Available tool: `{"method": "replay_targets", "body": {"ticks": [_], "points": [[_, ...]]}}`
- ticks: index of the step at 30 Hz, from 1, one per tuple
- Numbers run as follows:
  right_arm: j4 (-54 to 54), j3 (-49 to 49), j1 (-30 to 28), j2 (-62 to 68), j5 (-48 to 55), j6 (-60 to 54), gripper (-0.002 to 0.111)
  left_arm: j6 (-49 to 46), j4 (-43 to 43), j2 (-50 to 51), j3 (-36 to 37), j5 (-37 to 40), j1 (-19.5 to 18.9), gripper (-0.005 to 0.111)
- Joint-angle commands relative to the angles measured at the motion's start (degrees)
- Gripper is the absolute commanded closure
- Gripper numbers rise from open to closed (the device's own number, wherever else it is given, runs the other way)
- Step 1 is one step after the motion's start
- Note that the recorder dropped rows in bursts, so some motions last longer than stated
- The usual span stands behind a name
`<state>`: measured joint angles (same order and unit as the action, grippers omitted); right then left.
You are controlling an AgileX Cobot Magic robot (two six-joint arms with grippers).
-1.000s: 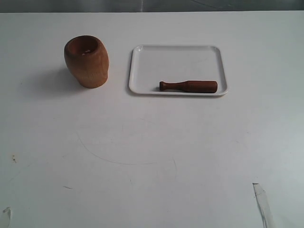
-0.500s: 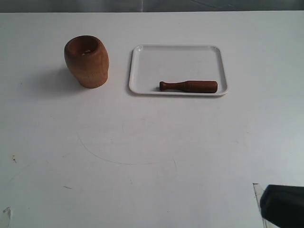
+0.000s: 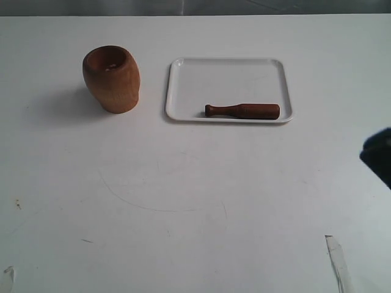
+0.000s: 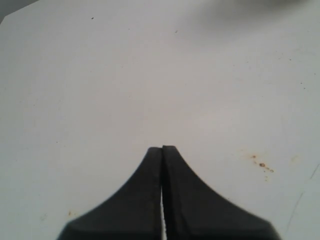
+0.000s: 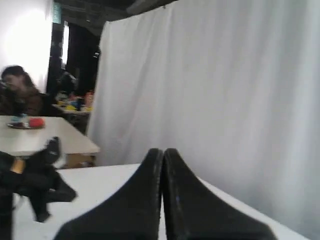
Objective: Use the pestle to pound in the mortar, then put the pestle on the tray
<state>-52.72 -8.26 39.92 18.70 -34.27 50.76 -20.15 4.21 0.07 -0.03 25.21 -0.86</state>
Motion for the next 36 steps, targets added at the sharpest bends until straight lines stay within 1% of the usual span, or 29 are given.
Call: {"method": "replay_targets", "body": {"ticks": [1, 3, 4, 5, 6, 7, 8, 9, 11, 12, 14, 21, 24, 25, 26, 27, 30, 32, 35, 36], "points": [[22.2, 7.2, 0.1, 7.5, 2.2, -29.5, 0.108, 0.5, -0.4, -0.1, 0.0, -0.2, 0.4, 0.107], [19.3, 8.3, 0.1, 9.9, 2.9, -29.0, 0.108, 0.5, -0.4, -0.1, 0.0, -0.2, 0.4, 0.107], [18.8, 8.3, 0.2, 11.3, 9.9, -25.4, 0.108, 0.5, -0.4, -0.1, 0.0, -0.2, 0.4, 0.107], [20.4, 8.3, 0.2, 12.0, 12.4, -27.4, 0.108, 0.5, -0.4, -0.1, 0.0, -0.2, 0.4, 0.107], [22.9, 8.3, 0.2, 13.0, 18.5, -34.7, 0.108, 0.5, -0.4, -0.1, 0.0, -0.2, 0.4, 0.107], [27.9, 8.3, 0.2, 13.6, 20.7, -38.8, 0.108, 0.5, -0.4, -0.1, 0.0, -0.2, 0.4, 0.107], [32.3, 8.3, 0.2, 13.8, 21.6, -40.6, 0.108, 0.5, -0.4, -0.1, 0.0, -0.2, 0.4, 0.107], [41.1, 8.3, 0.2, 13.8, 23.0, -40.0, 0.108, 0.5, -0.4, -0.1, 0.0, -0.2, 0.4, 0.107], [48.4, 8.3, 0.2, 13.8, 24.6, -38.6, 0.108, 0.5, -0.4, -0.1, 0.0, -0.2, 0.4, 0.107], [50.1, 8.3, 0.2, 13.8, 26.1, -38.5, 0.108, 0.5, -0.4, -0.1, 0.0, -0.2, 0.4, 0.107], [50.8, 8.3, 0.2, 13.8, 30.7, -36.9, 0.108, 0.5, -0.4, -0.1, 0.0, -0.2, 0.4, 0.107], [50.8, 8.3, -0.1, 13.8, 38.4, -35.1, 0.108, 0.5, -0.4, -0.1, 0.0, -0.2, 0.4, 0.107], [50.8, 8.3, -3.5, 12.1, 38.9, -35.1, 0.108, 0.5, -0.4, -0.1, 0.0, -0.2, 0.4, 0.107], [50.4, 8.3, -8.0, 10.5, 38.9, -35.4, 0.108, 0.5, -0.4, -0.1, 0.0, -0.2, 0.4, 0.107], [50.2, 8.3, -10.3, 10.1, 38.9, -35.4, 0.108, 0.5, -0.4, -0.1, 0.0, -0.2, 0.4, 0.107], [48.8, 8.3, -15.2, 9.3, 38.9, -35.8, 0.108, 0.5, -0.4, -0.1, 0.0, -0.2, 0.4, 0.107], [45.3, 8.3, -22.2, 8.1, 38.9, -35.8, 0.108, 0.5, -0.4, -0.1, 0.0, -0.2, 0.4, 0.107], [39.4, 8.3, -26.4, 5.9, 38.9, -36.0, 0.108, 0.5, -0.4, -0.1, 0.0, -0.2, 0.4, 0.107], [34.7, 8.3, -28.2, 2.5, 38.9, -36.0, 0.108, 0.5, -0.4, -0.1, 0.0, -0.2, 0.4, 0.107], [33.0, 8.3, -28.5, -0.7, 38.7, -36.2, 0.108, 0.5, -0.4, -0.1, 0.0, -0.2, 0.4, 0.107]]}}
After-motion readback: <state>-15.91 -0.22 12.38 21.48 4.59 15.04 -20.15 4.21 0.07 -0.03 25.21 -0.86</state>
